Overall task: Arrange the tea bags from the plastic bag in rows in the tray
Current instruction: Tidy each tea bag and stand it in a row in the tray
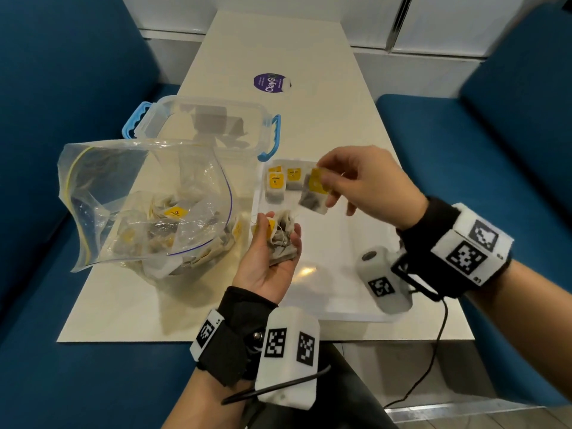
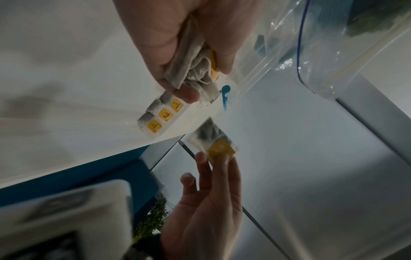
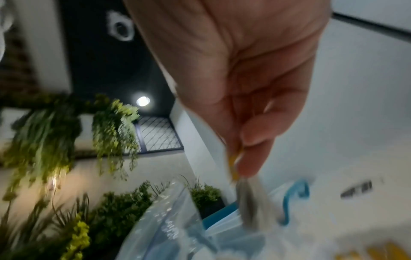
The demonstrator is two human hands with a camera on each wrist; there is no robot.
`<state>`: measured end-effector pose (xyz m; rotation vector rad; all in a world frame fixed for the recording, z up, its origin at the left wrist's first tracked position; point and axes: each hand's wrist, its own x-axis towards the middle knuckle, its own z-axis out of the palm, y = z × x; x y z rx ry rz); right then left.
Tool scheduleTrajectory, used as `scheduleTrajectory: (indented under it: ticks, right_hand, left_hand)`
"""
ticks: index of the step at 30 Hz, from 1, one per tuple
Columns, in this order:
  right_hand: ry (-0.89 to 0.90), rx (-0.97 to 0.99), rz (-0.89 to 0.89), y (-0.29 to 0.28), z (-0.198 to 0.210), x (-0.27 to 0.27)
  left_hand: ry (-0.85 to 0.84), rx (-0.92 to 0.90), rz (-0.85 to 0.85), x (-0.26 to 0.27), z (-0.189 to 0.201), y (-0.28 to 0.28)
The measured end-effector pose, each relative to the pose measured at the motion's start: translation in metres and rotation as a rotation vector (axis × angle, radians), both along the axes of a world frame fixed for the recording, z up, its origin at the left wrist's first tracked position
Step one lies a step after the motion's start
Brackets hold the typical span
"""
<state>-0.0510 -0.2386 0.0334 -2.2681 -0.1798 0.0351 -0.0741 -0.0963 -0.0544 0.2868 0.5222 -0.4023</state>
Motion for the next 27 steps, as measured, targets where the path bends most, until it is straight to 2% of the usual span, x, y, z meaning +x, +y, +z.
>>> scheduleTrajectory:
  ticks: [3, 6, 10, 13, 16, 20, 23, 27]
  right_hand:
    - [0.091, 0.012, 0.062, -0.005, 0.009, 0.008]
    - [-0.025, -0.155, 0.022, -0.007, 0.011, 0.017]
    - [0.035, -0.119, 0.049, -0.007, 0.011, 0.026]
    - [0.003, -0.194, 0.053, -0.008, 0.011, 0.031]
    - [0.145, -0.066, 0.114, -0.008, 0.013, 0.031]
    - [0.090, -0.152, 0.084, -0.008, 0.012, 0.036]
    - [0.171, -0.034, 0.123, -0.007, 0.009, 0.039]
    - [0.203, 0.016, 0.021, -0.006, -0.011, 0.051]
  left_hand:
    - [0.011, 0.009, -0.009, -0.002, -0.003, 0.000]
    - [0.016, 0.007, -0.017, -0.003, -0.006, 0.000]
    - [0.017, 0.014, -0.026, -0.004, -0.010, 0.000]
    - [0.017, 0.018, -0.027, -0.005, -0.011, -0.001]
    - [0.021, 0.033, -0.031, -0.006, -0.012, -0.001]
    - [0.020, 0.026, -0.044, -0.007, -0.014, -0.001]
    - [0.021, 0.033, -0.052, -0.006, -0.015, -0.001]
    - [0.035, 0.068, -0.050, -0.007, -0.017, 0.000]
